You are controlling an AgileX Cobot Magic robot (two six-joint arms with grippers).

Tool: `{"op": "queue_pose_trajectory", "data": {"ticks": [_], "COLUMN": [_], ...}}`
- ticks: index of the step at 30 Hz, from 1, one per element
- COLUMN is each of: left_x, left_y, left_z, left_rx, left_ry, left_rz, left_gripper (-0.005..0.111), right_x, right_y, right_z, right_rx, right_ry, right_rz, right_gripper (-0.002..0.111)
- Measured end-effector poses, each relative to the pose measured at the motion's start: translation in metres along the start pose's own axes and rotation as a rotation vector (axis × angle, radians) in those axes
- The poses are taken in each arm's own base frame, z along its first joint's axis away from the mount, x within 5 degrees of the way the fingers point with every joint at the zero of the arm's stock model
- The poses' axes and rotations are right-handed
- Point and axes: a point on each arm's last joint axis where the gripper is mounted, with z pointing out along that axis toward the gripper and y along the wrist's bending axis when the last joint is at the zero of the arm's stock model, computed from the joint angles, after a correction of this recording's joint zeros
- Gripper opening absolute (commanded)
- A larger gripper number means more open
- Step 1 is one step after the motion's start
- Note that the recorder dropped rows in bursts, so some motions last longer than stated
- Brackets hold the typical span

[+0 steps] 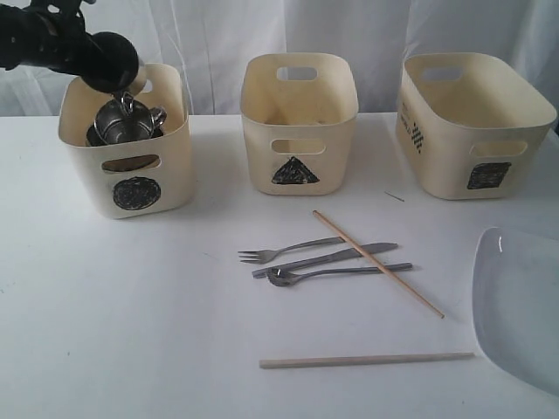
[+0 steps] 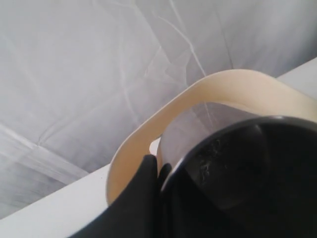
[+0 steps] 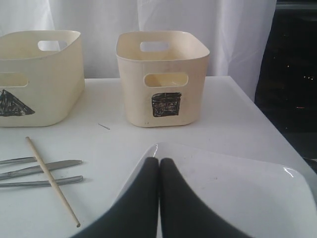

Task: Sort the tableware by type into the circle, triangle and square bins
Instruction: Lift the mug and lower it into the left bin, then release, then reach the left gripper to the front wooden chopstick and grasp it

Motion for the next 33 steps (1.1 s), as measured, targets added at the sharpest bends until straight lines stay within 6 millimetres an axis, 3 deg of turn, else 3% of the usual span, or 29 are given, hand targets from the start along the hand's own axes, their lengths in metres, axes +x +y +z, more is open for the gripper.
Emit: {"op": "queue_pose_trajectory", "data": {"ticks": [9, 15, 20, 27, 33], "left_x": [0.005, 0.006, -0.004, -0.027, -0.036], "left_y": [-0.003, -0.002, 0.005, 0.015, 0.005], "left_z": [0.008, 0.001, -0.020, -0.067, -0.114], "left_rx": [0.013, 0.022, 0.018, 0.037, 0.147], "left_ry": [0.016, 0.087, 0.121, 0.164, 0.179], "left_rz": [-0.077, -0.138, -0.169, -0.244, -0.216], "left_gripper": [0.047, 0.047, 0.047, 0.043, 0.040], "right_x": [0.000, 0.000, 0.000, 0.000, 0.000], "right_y": [0.000, 0.000, 0.000, 0.000, 0.000], "right_z": [0.000, 0.000, 0.000, 0.000, 0.000], "right_rx": [0.000, 0.000, 0.000, 0.000, 0.000], "right_ry": [0.000, 0.000, 0.000, 0.000, 0.000], "right_rz": [0.000, 0.000, 0.002, 0.002, 0.002], "right_gripper": [0.000, 0.000, 0.000, 0.000, 0.000]}}
